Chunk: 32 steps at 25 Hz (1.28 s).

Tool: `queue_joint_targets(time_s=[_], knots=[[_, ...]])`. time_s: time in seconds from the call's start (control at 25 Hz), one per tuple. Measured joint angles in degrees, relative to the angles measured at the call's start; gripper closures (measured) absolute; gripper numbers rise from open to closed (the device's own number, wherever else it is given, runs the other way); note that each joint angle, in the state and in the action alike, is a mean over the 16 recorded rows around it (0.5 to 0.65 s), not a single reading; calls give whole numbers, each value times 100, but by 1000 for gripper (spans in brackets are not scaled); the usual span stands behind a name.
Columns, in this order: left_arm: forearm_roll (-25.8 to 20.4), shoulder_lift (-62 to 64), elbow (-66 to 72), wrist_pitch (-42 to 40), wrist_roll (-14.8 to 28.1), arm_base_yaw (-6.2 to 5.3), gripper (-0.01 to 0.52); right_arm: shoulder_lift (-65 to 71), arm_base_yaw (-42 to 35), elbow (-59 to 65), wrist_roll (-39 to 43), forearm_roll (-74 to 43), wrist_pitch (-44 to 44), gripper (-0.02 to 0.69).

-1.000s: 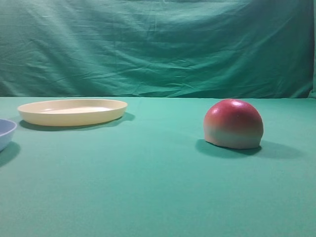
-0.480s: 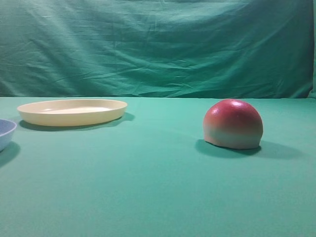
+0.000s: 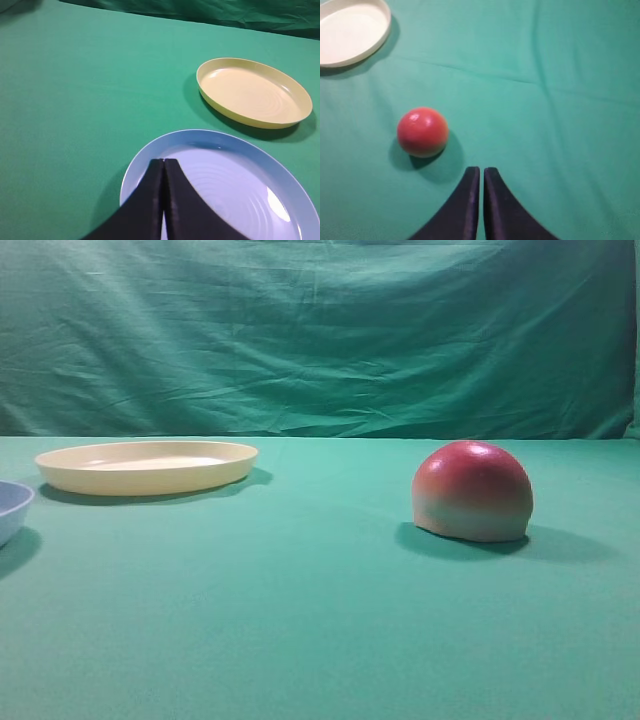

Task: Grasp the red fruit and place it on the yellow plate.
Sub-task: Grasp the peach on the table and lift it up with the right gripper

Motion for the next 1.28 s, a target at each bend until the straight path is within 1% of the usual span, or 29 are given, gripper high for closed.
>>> queue_joint_targets(time_s=[0.28,0.36,0.44,0.52,0.6,0.88,1.0,1.12,1.2,1.28], knots=[[0,0,0,0,0,0,514,969,1075,-267,-64,-266,-367,661],[0,0,0,0,0,0,514,1206,1297,-292,-65,-346,-519,646],[0,0,0,0,0,0,514,1422,1461,-302,-65,-413,-666,615],[0,0,0,0,0,0,514,1616,1575,-306,-66,-462,-795,564],[0,0,0,0,0,0,514,1790,1645,-309,-66,-496,-919,496],[0,0,0,0,0,0,514,2265,1695,-316,-72,-590,-1361,210],[0,0,0,0,0,0,514,2469,1695,-319,-74,-612,-1546,104],[0,0,0,0,0,0,514,2714,1695,-338,-76,-607,-1733,33],[0,0,0,0,0,0,514,2901,1695,-360,-77,-592,-1861,8],[0,0,0,0,0,0,514,3101,1695,-381,-78,-575,-1985,0]])
